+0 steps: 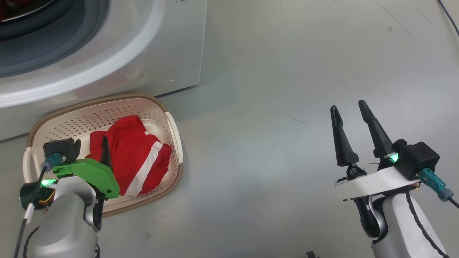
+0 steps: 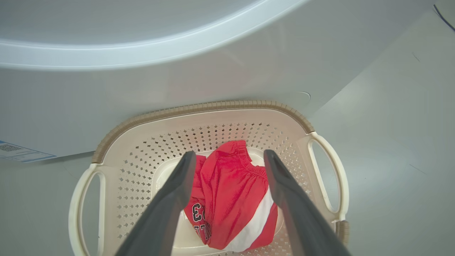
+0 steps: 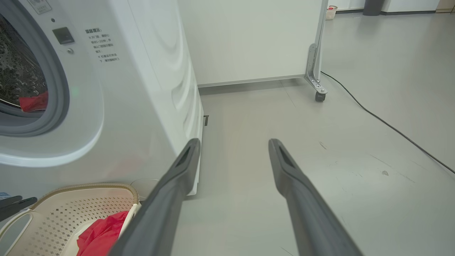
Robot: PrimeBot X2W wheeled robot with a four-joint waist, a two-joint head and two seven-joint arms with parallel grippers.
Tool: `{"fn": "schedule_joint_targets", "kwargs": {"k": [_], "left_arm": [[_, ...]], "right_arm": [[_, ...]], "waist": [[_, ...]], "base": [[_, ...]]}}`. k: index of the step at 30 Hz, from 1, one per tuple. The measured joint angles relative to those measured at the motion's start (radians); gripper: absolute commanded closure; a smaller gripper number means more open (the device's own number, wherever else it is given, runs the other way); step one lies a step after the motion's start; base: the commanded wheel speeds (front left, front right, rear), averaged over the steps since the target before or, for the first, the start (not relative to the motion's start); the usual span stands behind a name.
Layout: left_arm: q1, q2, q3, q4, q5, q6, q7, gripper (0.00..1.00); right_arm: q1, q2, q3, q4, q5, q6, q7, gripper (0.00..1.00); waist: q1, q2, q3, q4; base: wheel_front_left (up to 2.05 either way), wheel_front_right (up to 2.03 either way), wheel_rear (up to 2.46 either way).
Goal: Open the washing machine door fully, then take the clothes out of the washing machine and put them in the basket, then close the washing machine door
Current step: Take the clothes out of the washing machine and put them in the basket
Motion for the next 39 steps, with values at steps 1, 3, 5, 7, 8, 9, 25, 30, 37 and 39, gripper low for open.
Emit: {"fn": "schedule_joint_targets", "kwargs": {"k": [1,3,5,7,8,9,25,30,37,39], "left_arm": [[0.000,-0.003,0.003,0.001,0.001,-0.001,-0.015,0.00],[0.001,-0.012,0.003,0.006,-0.004,-0.007,-0.038,0.00],[0.003,-0.022,0.003,0.007,-0.003,-0.007,-0.070,0.00],[0.006,-0.027,0.004,0.006,-0.004,-0.008,-0.098,0.00],[0.009,-0.028,0.003,0.005,-0.003,-0.009,-0.106,0.00],[0.013,-0.029,0.003,0.004,-0.003,-0.009,-0.106,0.00],[0.110,-0.053,0.001,-0.198,0.021,-0.026,-0.131,0.00],[0.144,-0.053,0.012,-0.308,0.051,-0.024,-0.131,0.00],[0.249,-0.053,0.015,-0.402,0.077,-0.016,-0.131,0.00],[0.276,-0.053,0.016,-0.430,0.080,-0.011,-0.131,0.00]], "right_arm": [[0.000,0.000,-0.003,0.002,0.000,0.000,0.000,0.00],[0.000,0.000,-0.006,0.009,0.000,0.000,0.000,0.00],[0.001,0.000,-0.009,0.015,-0.001,0.000,0.000,0.00],[0.002,0.000,-0.013,0.017,-0.002,0.000,0.000,0.00],[0.002,0.000,-0.013,0.018,-0.004,0.000,0.000,0.00],[0.003,-0.001,-0.015,0.020,-0.007,0.000,0.000,0.00],[0.077,-0.034,-0.042,0.055,-0.039,0.000,0.000,0.00],[0.104,-0.047,-0.041,0.058,-0.056,0.000,0.000,0.00],[0.148,-0.048,-0.040,0.063,-0.064,0.000,0.000,0.00],[0.156,-0.048,-0.040,0.064,-0.065,0.000,0.000,0.00]], "waist": [[0.0000,0.0000,-0.005,0.004],[0.0000,0.0000,-0.016,0.011],[0.0000,0.0000,-0.028,0.019],[0.0000,0.0000,-0.041,0.028],[0.0000,0.0000,-0.047,0.033],[0.0000,0.0000,-0.054,0.039],[0.0000,0.0000,-0.187,0.147],[0.0000,0.0000,-0.236,0.181],[0.0000,0.0000,-0.305,0.222],[0.0000,0.0000,-0.323,0.233]], "base": [[0.00,0.00,0.00],[0.00,0.00,0.00],[0.00,0.00,0.00],[0.00,0.00,0.00],[0.00,0.00,0.00],[0.00,0.00,0.00],[0.00,0.00,0.00],[0.00,0.00,0.00],[0.00,0.00,0.00],[0.00,0.00,0.00]]}}
